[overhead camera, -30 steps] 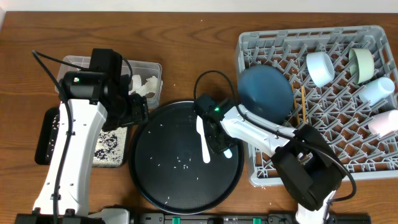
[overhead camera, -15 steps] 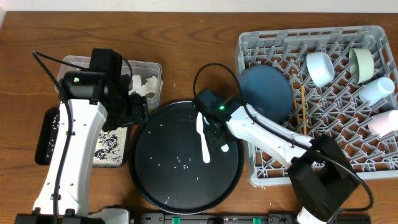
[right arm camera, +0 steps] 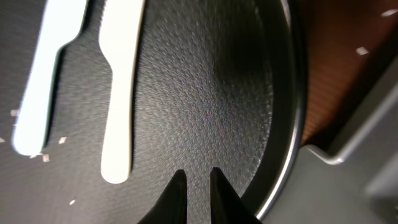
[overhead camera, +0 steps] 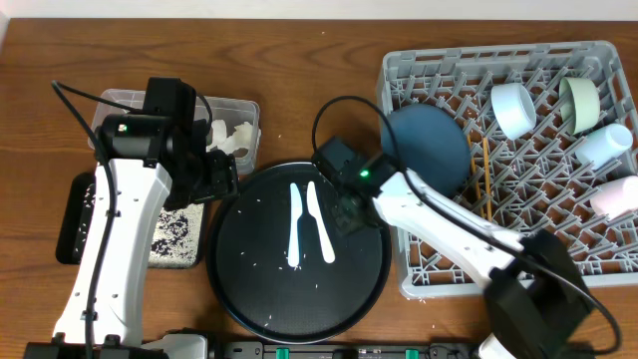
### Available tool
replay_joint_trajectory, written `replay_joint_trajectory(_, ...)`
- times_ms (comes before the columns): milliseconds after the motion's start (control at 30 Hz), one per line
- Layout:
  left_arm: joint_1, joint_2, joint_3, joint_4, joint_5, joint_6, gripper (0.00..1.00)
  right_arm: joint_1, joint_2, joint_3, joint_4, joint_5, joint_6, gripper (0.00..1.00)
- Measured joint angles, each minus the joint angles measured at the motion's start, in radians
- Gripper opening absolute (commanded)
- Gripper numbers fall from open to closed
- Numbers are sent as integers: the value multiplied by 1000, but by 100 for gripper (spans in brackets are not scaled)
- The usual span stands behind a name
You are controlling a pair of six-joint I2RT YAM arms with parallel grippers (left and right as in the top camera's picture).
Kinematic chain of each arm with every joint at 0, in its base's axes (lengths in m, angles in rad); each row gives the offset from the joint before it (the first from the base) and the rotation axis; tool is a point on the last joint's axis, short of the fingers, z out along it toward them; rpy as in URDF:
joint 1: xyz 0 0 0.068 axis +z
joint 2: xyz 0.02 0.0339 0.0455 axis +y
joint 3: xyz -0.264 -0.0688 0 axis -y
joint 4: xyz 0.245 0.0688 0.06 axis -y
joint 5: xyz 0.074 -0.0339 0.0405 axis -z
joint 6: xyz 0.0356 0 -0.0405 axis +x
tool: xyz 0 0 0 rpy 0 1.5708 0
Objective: Sort waste into correct bins and load items into the dishwasher rack
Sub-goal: 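Grasp the white plastic spoon with the right gripper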
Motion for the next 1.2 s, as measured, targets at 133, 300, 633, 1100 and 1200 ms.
replay_joint_trajectory(133, 0, 0, 0, 0, 0, 0, 73, 0, -47, 1, 2, 0, 2, 19)
replay_joint_trajectory(300, 0, 0, 0, 0, 0, 0, 73, 2, -51, 1, 32, -22, 2, 31)
replay_joint_trajectory(633, 17, 0, 0, -40, -95, -42, 73, 69, -37, 1, 99, -58, 79, 37)
replay_joint_trajectory(1100, 179, 0, 0, -55, -151, -128, 73, 132, 119, 1, 178, -10, 216, 46)
replay_joint_trajectory(1200, 180, 0, 0, -55, -154, -131, 74, 136, 144, 1, 200, 15, 231, 48)
